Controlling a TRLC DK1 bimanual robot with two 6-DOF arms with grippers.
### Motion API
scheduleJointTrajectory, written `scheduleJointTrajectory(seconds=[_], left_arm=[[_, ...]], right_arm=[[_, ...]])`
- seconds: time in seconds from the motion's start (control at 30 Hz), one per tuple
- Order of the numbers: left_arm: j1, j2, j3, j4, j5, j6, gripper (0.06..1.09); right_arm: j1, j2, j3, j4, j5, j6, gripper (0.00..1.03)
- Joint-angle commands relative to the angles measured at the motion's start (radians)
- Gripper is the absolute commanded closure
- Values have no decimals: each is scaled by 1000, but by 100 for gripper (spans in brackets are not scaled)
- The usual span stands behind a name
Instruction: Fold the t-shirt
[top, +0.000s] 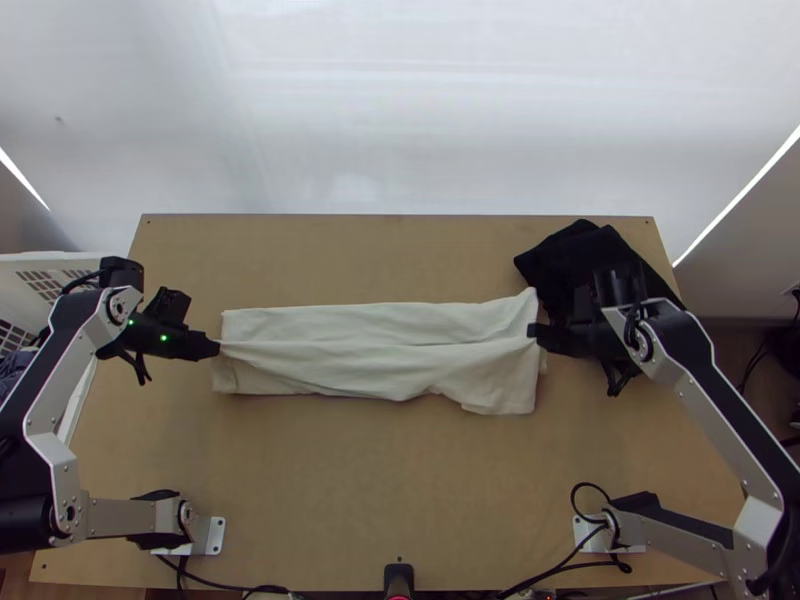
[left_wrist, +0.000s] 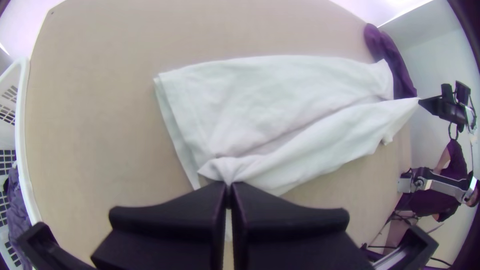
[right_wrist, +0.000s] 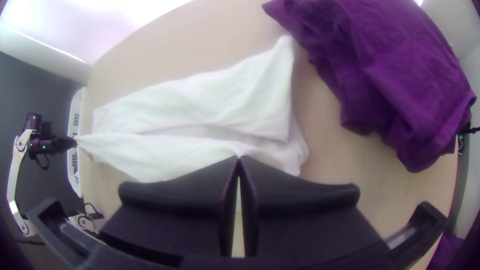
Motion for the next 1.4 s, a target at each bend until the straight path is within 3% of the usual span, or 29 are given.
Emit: scheduleJointTrajectory(seconds=[0.0, 0.4, 0.6, 1.17, 1.2, 1.3, 1.37], left_arm=[[-14, 52, 56, 26, 1, -32, 105], [-59, 115, 66, 110, -1, -127, 105], [-63, 178, 100, 140, -45, -185, 105], [-19, 256, 99, 186, -71, -170, 105], [-25, 255, 99, 187, -71, -173, 102], [-51, 222, 102, 186, -57, -179, 70], [-49, 166, 69, 219, 33, -194, 57]], right_arm=[[-3, 105, 113, 25, 0, 3, 100], [1, 313, 252, 78, 1, 13, 100], [-22, 428, 318, 104, 9, 12, 100], [-68, 575, 347, 154, 43, -5, 100], [-68, 575, 347, 160, 44, -4, 98], [-61, 573, 354, 159, 44, 1, 81], [-60, 566, 352, 159, 44, 12, 76]])
